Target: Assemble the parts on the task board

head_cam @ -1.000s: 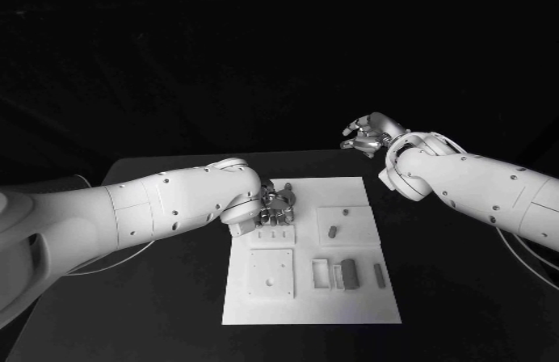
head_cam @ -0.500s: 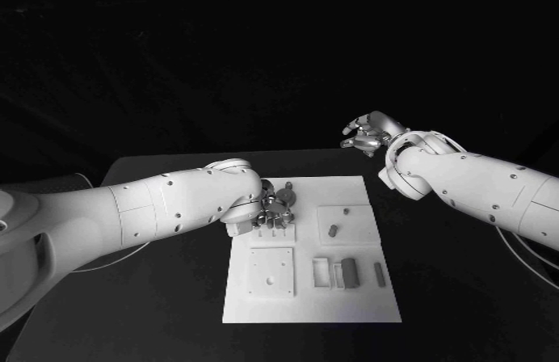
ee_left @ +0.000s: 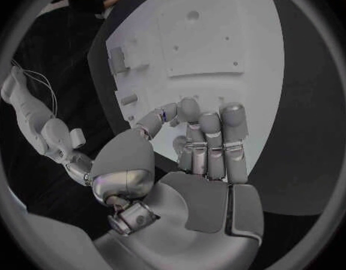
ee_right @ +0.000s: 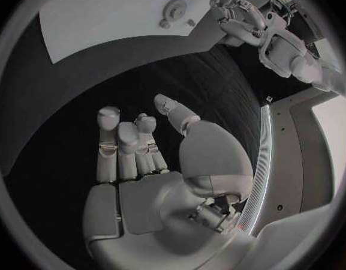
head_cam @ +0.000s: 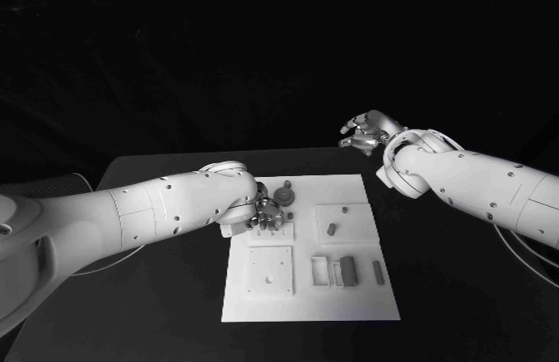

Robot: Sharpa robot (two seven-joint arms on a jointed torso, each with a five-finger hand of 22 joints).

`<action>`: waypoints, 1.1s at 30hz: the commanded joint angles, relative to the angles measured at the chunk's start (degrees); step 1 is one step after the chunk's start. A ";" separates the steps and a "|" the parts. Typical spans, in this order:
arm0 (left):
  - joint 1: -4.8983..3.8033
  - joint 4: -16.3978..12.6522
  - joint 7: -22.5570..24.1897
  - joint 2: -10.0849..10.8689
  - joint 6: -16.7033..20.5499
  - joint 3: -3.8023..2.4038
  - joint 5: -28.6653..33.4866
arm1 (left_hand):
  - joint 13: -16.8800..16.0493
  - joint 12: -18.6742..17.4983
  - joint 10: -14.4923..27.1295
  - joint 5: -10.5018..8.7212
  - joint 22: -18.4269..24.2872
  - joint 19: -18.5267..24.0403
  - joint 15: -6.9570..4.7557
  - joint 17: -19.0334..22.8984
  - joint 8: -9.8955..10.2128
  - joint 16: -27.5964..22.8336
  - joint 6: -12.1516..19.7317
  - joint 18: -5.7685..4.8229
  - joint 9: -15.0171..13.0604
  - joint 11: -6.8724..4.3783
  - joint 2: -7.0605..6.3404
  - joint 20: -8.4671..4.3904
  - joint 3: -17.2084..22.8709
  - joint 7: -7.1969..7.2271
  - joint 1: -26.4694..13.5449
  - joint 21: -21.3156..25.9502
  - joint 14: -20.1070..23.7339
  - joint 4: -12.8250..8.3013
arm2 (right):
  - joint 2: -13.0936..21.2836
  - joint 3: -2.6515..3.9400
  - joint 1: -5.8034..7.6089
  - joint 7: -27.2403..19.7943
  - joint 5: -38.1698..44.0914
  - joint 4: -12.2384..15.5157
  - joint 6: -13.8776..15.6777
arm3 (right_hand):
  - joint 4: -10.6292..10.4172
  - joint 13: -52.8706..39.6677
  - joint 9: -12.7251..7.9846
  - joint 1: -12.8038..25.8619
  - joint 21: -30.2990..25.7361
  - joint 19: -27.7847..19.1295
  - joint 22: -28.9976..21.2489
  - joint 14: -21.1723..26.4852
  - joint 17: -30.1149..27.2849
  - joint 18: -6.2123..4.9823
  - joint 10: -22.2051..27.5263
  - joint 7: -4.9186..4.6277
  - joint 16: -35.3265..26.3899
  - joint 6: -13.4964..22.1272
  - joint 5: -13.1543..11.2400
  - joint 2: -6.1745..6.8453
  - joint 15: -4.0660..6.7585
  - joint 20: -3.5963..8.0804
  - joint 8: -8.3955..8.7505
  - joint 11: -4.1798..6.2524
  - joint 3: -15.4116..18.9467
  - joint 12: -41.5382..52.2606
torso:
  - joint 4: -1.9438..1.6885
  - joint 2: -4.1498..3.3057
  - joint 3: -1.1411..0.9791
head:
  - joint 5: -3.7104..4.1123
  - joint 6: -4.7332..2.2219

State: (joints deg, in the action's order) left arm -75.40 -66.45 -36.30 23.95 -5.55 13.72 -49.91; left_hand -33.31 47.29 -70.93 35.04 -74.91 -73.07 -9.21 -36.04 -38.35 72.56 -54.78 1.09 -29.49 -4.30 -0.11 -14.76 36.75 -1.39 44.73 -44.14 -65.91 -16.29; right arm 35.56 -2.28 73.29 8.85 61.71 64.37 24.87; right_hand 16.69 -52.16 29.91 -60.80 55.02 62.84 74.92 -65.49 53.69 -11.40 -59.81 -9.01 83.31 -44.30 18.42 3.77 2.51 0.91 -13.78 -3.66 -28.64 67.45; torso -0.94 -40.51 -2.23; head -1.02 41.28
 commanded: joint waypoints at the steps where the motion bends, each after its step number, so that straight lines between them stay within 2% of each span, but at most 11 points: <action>1: 0.22 0.19 -0.06 -0.12 -2.26 -0.04 -0.51 | 0.28 0.50 0.43 6.11 -1.10 0.38 -0.44 0.45 -14.67 0.62 -0.18 3.21 -0.82 -0.02 1.26 -0.14 5.04 0.37 -0.22 -0.29 0.90 -0.18 | -0.02 0.02 0.02 -0.14 0.51 0.13 -0.82 | 0.11 0.07 -0.09 -0.59 -0.22 -0.19 0.46 0.23 -0.08 -3.60 0.24 -0.95 -0.25 -0.66 0.28 0.01 0.23 0.06 -0.15 0.25 -0.07 0.37 | -0.09 0.06 0.01 | -0.01 0.02; 5: 0.49 0.37 -0.17 -0.08 -3.44 -0.04 -0.47 | 0.61 0.85 0.55 5.53 -1.05 0.47 -0.46 0.99 -14.91 1.08 -0.15 3.18 -0.60 -0.04 1.64 -0.15 4.79 0.39 -0.62 -0.36 1.09 -0.05 | -0.02 0.02 0.02 -0.13 0.52 0.14 -0.84 | 0.11 0.10 -0.10 -0.74 -0.23 -0.23 0.48 0.27 -0.09 -3.60 0.28 -0.96 -0.25 -0.64 0.46 -0.04 0.22 0.04 -0.14 0.24 -0.06 0.38 | -0.09 0.09 0.02 | 0.00 0.03; 33: 1.35 1.49 0.09 -0.51 -2.19 -0.04 -0.64 | 1.61 1.81 0.85 3.62 -0.93 0.60 -0.56 2.56 -15.43 2.39 -0.04 3.11 -0.07 -0.10 2.48 -0.23 4.37 0.45 -1.57 -0.47 1.54 0.58 | -0.10 0.02 0.02 0.11 0.85 0.31 -1.73 | 0.16 0.20 -0.16 -1.51 -0.25 -0.37 0.56 0.38 -0.10 -3.60 0.42 -1.00 -0.22 -0.51 0.55 -0.28 0.18 -0.01 -0.11 0.20 -0.05 0.46 | -0.03 0.05 -0.01 | 0.28 0.06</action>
State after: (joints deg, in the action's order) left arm -74.08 -64.93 -36.40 23.65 -7.84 13.70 -50.30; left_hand -31.76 48.76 -70.53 35.04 -74.94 -72.57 -9.22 -33.51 -38.82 74.66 -54.42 1.08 -29.48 -4.29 1.65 -14.85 36.75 -1.11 42.96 -44.36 -65.27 -16.29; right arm 35.52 -2.29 73.29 8.99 61.84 64.58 24.16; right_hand 16.68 -52.02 29.81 -61.56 55.02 62.84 74.92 -65.49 53.64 -11.40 -59.61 -9.17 83.31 -44.28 18.86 3.46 2.51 0.89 -13.77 -3.45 -28.63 67.67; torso -1.01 -40.45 -2.21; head -0.75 41.36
